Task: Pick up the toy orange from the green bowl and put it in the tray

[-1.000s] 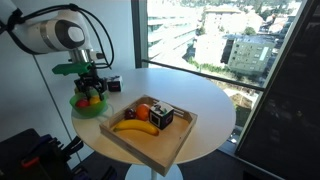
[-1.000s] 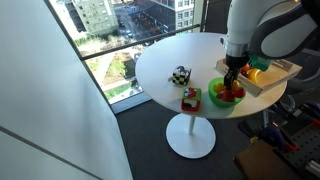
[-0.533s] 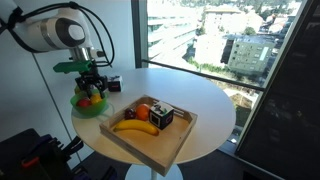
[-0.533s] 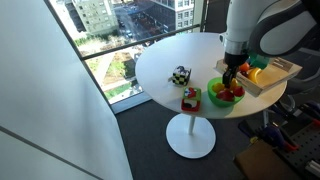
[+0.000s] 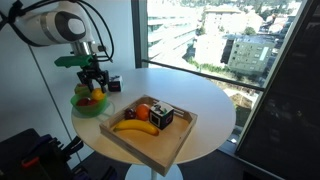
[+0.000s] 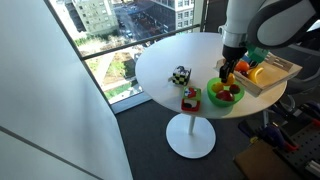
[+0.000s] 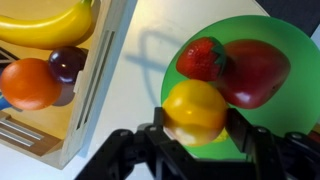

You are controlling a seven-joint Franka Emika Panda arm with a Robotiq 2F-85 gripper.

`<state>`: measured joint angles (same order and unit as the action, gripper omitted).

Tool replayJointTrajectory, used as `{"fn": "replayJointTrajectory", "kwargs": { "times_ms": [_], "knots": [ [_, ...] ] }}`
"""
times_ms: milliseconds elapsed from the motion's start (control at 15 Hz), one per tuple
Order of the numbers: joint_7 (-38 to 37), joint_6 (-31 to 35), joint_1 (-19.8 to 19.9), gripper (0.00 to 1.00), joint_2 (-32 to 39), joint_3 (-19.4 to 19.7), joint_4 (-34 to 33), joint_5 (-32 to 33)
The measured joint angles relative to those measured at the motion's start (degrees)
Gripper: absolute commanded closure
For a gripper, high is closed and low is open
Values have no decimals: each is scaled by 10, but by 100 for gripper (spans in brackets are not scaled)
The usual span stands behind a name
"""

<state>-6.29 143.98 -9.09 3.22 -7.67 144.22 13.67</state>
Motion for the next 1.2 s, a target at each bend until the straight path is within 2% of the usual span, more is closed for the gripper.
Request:
{"fn": "replayJointTrajectory", "kwargs": {
  "times_ms": [867,1200],
  "knots": [
    [17,-49,4,61,-55,4,-9,-81],
    [18,-72,19,61,-77,17,-9,-105]
  ]
}}
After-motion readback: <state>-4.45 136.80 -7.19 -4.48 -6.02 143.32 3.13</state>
